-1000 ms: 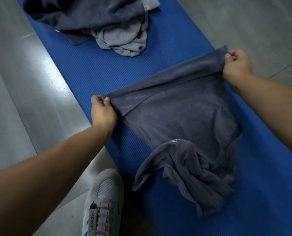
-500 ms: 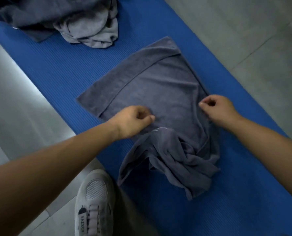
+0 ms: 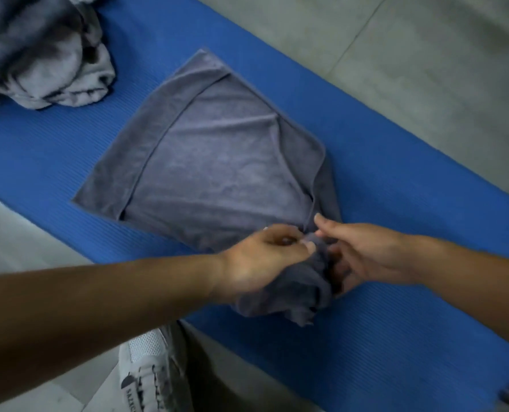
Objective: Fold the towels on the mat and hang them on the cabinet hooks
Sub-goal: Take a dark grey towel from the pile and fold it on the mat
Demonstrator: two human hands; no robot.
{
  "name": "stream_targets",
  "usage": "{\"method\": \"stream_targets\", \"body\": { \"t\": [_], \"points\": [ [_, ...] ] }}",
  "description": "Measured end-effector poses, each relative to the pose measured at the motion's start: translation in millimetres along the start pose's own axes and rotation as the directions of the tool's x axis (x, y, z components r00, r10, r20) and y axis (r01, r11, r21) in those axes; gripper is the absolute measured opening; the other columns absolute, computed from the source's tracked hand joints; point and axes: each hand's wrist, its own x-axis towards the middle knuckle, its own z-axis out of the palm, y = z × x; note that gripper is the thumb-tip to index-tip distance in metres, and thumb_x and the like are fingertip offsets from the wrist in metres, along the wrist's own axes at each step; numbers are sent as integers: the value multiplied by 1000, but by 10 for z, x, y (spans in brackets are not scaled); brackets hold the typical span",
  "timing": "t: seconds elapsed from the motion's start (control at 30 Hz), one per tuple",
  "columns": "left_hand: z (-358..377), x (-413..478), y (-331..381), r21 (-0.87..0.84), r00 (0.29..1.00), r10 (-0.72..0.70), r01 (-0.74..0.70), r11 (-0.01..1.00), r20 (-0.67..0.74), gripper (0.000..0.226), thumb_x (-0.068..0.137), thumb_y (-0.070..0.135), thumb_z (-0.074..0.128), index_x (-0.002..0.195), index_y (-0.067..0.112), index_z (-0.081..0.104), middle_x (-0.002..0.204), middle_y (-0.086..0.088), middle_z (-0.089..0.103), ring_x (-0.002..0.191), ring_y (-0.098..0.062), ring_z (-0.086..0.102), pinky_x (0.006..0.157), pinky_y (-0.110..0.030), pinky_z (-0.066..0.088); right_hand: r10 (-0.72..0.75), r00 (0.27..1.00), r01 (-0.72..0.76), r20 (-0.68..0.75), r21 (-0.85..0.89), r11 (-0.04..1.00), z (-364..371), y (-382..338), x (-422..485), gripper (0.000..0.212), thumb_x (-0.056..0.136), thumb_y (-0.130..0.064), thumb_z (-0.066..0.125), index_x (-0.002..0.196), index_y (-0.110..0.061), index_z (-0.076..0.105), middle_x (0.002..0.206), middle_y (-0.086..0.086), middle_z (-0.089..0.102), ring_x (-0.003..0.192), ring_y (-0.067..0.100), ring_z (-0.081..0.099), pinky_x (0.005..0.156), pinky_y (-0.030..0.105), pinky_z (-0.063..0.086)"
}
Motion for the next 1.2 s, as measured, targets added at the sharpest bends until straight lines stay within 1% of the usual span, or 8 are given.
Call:
{"method": "stream_targets", "body": {
  "t": [0.1,0.23,0.37,0.5,0.6,0.9,1.03,1.2],
  "points": [
    [375,-78,214,9,948,-91,93,996,304,10,103,20,57,103,25,66,112,-11,65,109,-22,63,101,-37,51,-164,980,168,-111,34,985,-135,162,-186,50,77,-48,70,109,-10,63,90,11,67,72,20,64,61,33,51],
    [359,276,466,435,972,-2,-103,895,234,10,100,16,60,105,13,67,91,-1,72,83,-13,69,82,-36,59,-247,946,276,-211,124,953,-536,541,-457,45,80,-31,77,117,-9,64,108,19,71,91,28,66,76,39,53],
    [361,721,714,799,948,113,-313,514,298,11,94,26,65,104,23,69,99,10,71,94,-6,67,92,-30,53,-276,898,357,-343,199,913,-847,975,-701,41,78,-29,76,112,-7,69,103,14,73,86,22,70,72,29,59],
    [641,1242,759,848,863,60,-504,165,501,18,86,32,65,100,21,64,99,2,61,96,-16,61,82,-26,46,-287,859,361,-423,103,927,-1108,1457,-777,73,39,-62,93,93,-16,76,92,3,74,81,13,69,67,19,55],
    [853,1565,686,864,862,-69,-503,21,503,47,76,61,62,111,29,66,106,7,63,97,-13,62,87,-32,52,-253,807,357,-534,101,929,-1304,1747,-759,60,54,-63,87,83,-13,71,78,5,66,65,11,62,54,19,49],
    [890,1935,380,835,832,80,-546,-63,549,51,78,56,78,124,37,67,124,10,50,120,-10,41,106,-33,31,-128,396,40,-909,-123,992,-1558,2204,-320,22,91,-37,68,87,-16,67,82,-1,66,80,20,61,70,29,43],
    [949,1968,331,814,818,284,-556,170,500,13,87,27,78,99,22,77,103,4,63,102,-12,59,98,-39,47,-390,101,381,-915,-326,865,-1305,2007,-396,5,91,-23,70,92,-19,68,90,-7,68,82,2,61,80,14,46],
    [1056,1965,278,804,814,329,-557,208,479,12,86,23,73,98,24,71,110,4,57,108,-10,56,99,-28,45,-616,365,454,-698,-444,772,-975,1722,-242,30,77,-45,82,97,-25,72,91,-17,67,83,0,62,76,13,47]
  ]
}}
